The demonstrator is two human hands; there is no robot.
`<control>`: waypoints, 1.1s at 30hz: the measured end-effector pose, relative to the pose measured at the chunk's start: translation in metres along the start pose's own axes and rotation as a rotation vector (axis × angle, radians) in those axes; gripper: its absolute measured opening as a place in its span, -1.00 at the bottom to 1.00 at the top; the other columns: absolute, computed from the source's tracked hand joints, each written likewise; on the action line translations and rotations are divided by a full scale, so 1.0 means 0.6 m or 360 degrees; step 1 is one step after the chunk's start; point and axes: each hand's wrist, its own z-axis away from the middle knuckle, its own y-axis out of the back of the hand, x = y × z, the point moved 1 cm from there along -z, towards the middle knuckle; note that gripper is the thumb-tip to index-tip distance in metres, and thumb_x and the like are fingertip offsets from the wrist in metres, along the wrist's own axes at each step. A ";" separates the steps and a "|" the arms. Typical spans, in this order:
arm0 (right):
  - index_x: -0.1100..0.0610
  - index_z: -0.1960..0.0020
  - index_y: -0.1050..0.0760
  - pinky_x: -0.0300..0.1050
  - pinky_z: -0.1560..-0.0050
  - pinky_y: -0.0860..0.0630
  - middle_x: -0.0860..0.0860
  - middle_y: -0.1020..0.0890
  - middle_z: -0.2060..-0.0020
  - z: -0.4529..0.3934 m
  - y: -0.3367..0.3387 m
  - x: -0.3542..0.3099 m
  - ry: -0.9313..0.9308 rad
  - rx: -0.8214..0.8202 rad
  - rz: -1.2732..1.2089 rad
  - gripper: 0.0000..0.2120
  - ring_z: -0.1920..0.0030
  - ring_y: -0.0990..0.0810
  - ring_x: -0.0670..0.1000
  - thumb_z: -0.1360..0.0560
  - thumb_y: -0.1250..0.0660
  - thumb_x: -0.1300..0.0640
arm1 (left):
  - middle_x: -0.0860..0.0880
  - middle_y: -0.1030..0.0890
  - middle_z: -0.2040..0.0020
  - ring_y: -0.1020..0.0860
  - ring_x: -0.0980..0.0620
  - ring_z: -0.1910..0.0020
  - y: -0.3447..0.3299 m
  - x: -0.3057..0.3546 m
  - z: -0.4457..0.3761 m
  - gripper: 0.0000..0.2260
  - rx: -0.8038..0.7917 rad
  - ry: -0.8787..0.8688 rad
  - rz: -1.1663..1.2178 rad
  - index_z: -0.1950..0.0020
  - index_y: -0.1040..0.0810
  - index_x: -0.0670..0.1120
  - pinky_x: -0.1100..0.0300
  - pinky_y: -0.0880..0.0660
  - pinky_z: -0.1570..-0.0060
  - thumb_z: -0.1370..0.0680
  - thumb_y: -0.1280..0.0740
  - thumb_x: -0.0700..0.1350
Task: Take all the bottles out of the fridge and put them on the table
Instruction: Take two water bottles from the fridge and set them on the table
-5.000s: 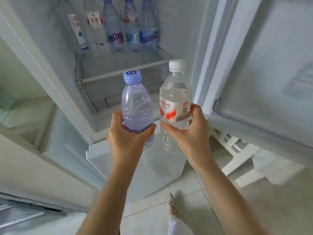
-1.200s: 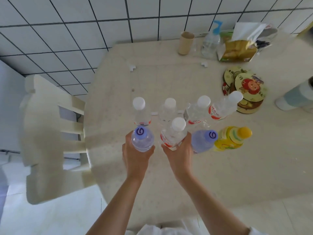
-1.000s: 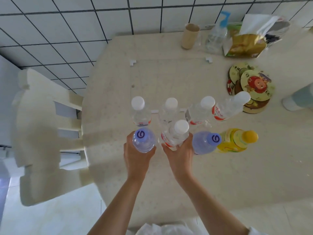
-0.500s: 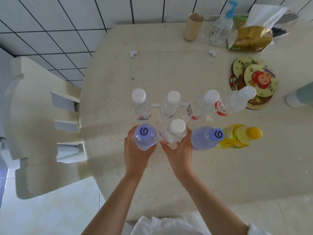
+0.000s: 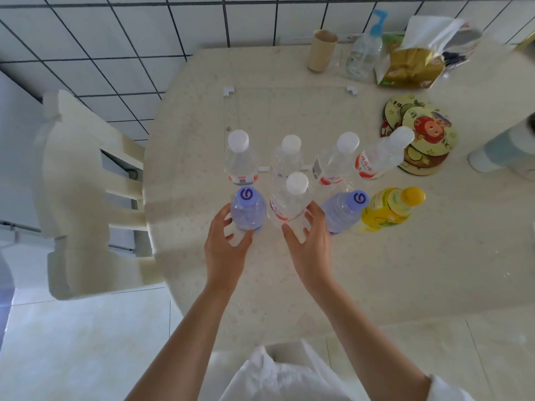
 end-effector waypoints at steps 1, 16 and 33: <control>0.09 -0.41 -0.24 0.03 -0.30 -0.44 -0.02 -0.43 -0.31 0.008 0.005 0.001 0.0017 0.0002 -0.0003 -0.42 -0.30 -0.43 -0.01 -0.47 -0.41 0.17 | 0.09 -0.57 -0.21 -0.56 0.12 -0.12 0.004 0.002 0.008 -0.48 0.0015 0.0004 0.0025 -0.36 -0.43 0.00 0.37 -0.48 -0.04 -0.44 -0.47 0.00; 0.07 -0.30 -0.37 -0.18 -0.11 -0.43 -0.02 -0.57 -0.14 0.212 0.136 0.063 0.0307 -0.0352 0.0233 -0.67 -0.15 -0.53 -0.07 -0.55 -0.27 0.13 | 0.11 -0.69 0.11 -0.62 0.22 0.07 0.044 -0.014 0.313 -0.81 0.0333 0.0094 0.0192 -0.12 -0.58 -0.03 0.40 -0.51 0.11 -0.55 -0.31 -0.22; 0.01 -0.30 -0.36 -0.38 -0.18 -0.36 -0.11 -0.54 -0.15 0.550 0.139 0.058 0.0785 -0.1426 0.0399 -0.71 -0.20 -0.49 -0.14 -0.58 -0.22 0.03 | 0.17 -0.68 0.19 -0.61 0.26 0.16 0.189 -0.127 0.767 -0.78 0.0923 0.0511 0.0097 -0.02 -0.56 0.08 0.46 -0.47 0.14 -0.53 -0.34 -0.24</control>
